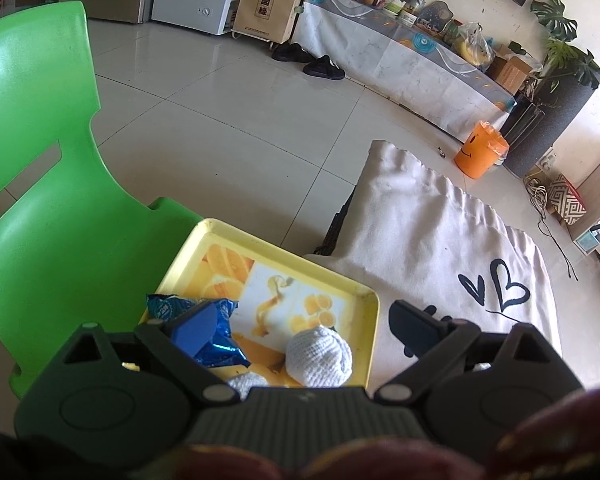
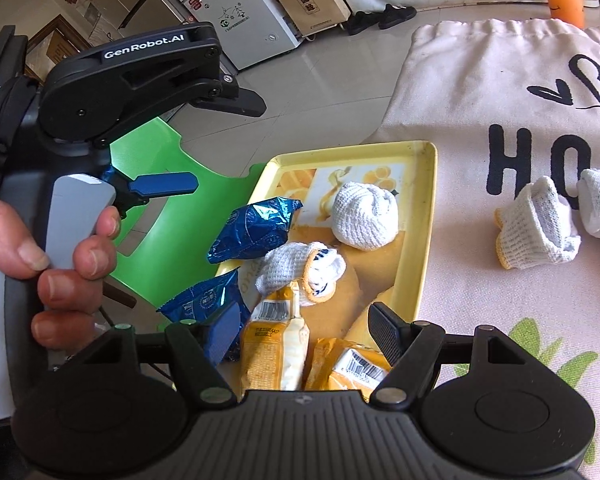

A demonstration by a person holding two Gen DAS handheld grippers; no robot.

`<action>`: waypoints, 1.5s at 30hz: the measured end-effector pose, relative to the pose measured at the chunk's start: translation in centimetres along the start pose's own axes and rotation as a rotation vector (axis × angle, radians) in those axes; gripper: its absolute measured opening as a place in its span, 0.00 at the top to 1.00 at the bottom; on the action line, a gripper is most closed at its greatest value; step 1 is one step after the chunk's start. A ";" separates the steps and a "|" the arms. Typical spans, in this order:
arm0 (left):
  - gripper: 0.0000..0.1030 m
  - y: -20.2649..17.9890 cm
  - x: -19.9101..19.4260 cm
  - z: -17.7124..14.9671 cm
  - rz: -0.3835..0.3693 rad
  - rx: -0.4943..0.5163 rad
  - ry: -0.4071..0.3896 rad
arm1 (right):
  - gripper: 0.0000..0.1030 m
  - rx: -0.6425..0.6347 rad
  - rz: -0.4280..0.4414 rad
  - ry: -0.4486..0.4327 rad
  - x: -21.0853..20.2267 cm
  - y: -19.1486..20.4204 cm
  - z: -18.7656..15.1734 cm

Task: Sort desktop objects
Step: 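Open both grippers to drop the packet and bag onto the tray, then withdraw both tools from the tray back toward the remaining pile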

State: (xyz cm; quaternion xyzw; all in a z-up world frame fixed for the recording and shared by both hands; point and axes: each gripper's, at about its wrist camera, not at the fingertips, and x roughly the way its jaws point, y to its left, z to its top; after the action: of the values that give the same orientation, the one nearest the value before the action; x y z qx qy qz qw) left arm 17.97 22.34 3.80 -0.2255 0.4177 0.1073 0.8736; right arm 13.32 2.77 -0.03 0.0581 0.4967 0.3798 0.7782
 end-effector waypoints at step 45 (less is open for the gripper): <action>0.01 -14.1 7.0 -8.2 -0.118 0.271 0.180 | 0.27 0.379 -0.337 -0.068 -10.5 -14.1 -2.3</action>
State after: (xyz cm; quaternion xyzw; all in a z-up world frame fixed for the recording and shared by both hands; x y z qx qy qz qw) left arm 22.10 6.00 -1.83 -0.1384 0.4907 -0.0223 0.8600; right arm 16.63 -14.60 -0.14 0.1322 0.5353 0.1427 0.8220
